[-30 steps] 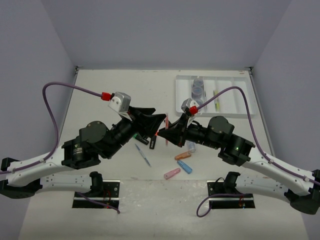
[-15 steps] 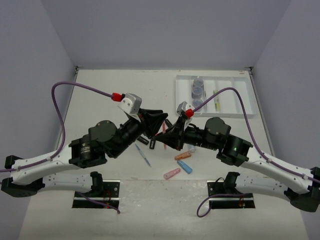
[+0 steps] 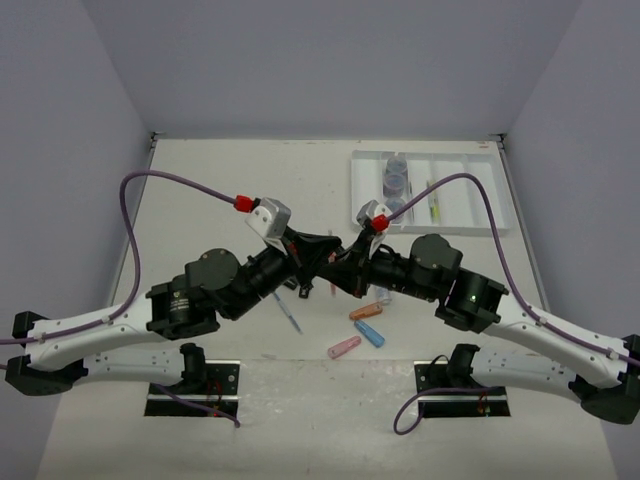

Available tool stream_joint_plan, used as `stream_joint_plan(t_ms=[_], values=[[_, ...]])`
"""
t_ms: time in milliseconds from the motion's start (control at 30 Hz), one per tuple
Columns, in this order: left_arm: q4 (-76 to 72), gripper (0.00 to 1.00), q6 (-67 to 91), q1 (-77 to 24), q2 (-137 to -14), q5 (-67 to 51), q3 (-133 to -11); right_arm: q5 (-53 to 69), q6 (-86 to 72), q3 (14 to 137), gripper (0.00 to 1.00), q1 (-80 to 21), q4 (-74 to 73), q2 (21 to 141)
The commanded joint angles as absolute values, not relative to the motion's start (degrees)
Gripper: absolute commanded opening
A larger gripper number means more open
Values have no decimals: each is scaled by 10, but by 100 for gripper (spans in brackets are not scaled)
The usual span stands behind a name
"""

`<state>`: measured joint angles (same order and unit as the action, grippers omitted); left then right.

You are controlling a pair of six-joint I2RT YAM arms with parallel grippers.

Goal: Sort the stationery into containers
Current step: Close the pen cap on the pen, then place the pen in the storage box.

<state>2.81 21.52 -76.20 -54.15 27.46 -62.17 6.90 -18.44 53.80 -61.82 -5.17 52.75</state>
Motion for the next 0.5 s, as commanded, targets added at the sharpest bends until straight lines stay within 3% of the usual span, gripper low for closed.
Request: stream_joint_plan(t_ms=[0,200,233,267,333,467], values=[[26,0,242,-765,-559,226,-590,35,-184,602,0,-619,-30,522],[39,0,248,-765,-550,263,-583,-2,-188,591,0,-618,-37,529],[55,4,253,-765,-544,287,-592,-24,-196,578,0,-612,-45,536],[63,10,259,-765,-539,310,-602,-36,-204,567,0,-602,-55,540],[102,31,271,-765,-522,371,-625,-63,-238,546,0,-548,-100,565],[183,56,304,-765,-491,485,-644,-84,-253,530,0,-426,-175,618]])
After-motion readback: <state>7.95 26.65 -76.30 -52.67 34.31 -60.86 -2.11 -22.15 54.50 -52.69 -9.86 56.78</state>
